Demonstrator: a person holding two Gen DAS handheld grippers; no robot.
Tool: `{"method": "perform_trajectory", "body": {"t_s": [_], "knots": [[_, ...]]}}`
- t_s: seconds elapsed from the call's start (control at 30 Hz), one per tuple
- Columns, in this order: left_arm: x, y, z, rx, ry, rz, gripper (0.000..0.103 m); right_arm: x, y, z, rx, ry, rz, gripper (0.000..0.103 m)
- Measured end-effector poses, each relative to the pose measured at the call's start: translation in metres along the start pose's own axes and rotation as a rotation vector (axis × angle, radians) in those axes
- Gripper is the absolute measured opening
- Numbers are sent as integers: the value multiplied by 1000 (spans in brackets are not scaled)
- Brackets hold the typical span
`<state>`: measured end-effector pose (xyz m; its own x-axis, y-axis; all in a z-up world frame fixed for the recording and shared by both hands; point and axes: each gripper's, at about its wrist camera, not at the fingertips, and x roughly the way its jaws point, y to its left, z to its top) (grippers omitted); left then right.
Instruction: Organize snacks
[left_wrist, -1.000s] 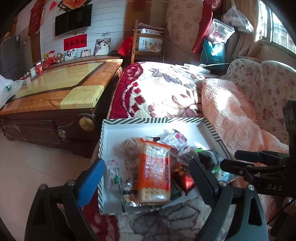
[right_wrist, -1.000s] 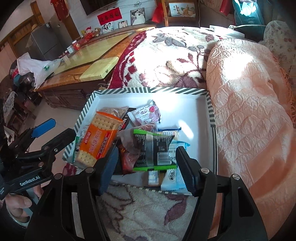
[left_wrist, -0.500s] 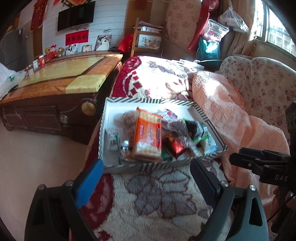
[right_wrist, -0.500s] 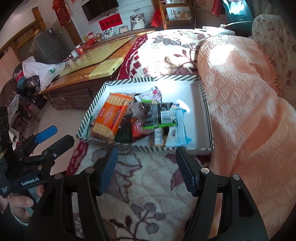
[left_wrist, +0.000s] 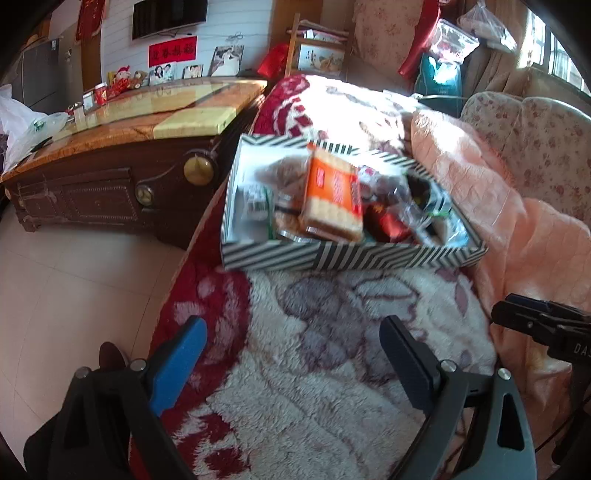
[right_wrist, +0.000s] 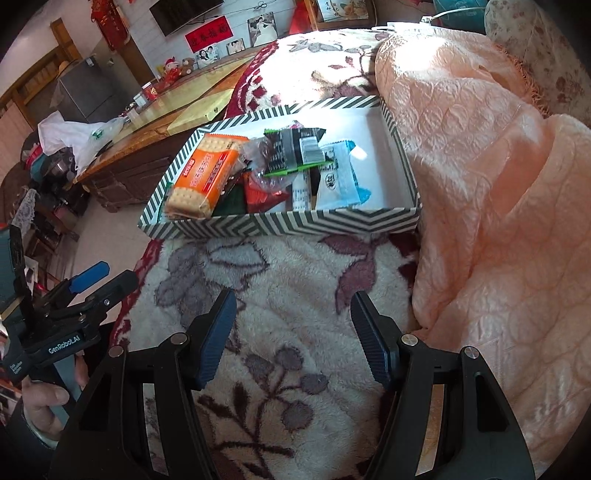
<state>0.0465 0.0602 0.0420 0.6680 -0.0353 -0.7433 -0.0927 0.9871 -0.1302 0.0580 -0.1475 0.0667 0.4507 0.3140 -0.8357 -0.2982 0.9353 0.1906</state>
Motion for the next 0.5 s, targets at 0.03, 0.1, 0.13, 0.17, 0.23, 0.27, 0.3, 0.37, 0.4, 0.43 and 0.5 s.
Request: {"method": "perform_trajectory", "body": {"t_s": [0.03, 0.1, 0.13, 0.17, 0.23, 0.27, 0.3, 0.37, 0.4, 0.43, 0.5], "knots": [[2, 1, -2, 1, 8, 3, 96, 2, 1, -3, -10, 1, -6, 65], [6, 3, -5, 0, 20, 9, 96, 7, 2, -6, -30, 18, -14, 65], [7, 4, -5, -3, 23, 9, 96, 9, 2, -6, -33, 24, -14, 65], [8, 5, -6, -7, 26, 7, 96, 10, 1, -7, -35, 27, -16, 65], [10, 6, -6, -10, 29, 8, 96, 12, 0, -8, -30, 29, -12, 65], [10, 6, -7, -11, 29, 9, 96, 12, -1, -9, -26, 31, -10, 65], [10, 7, -7, -12, 29, 9, 96, 13, -2, -9, -23, 32, -10, 65], [11, 7, -7, -11, 31, 9, 96, 14, -4, -10, -19, 34, -12, 65], [11, 6, -8, -9, 33, 8, 96, 14, -5, -10, -15, 36, -10, 65], [11, 5, -8, -8, 35, 7, 96, 14, -6, -10, -11, 37, -7, 65], [12, 4, -9, -4, 36, 6, 96, 14, -6, -10, -7, 40, -8, 65]]}}
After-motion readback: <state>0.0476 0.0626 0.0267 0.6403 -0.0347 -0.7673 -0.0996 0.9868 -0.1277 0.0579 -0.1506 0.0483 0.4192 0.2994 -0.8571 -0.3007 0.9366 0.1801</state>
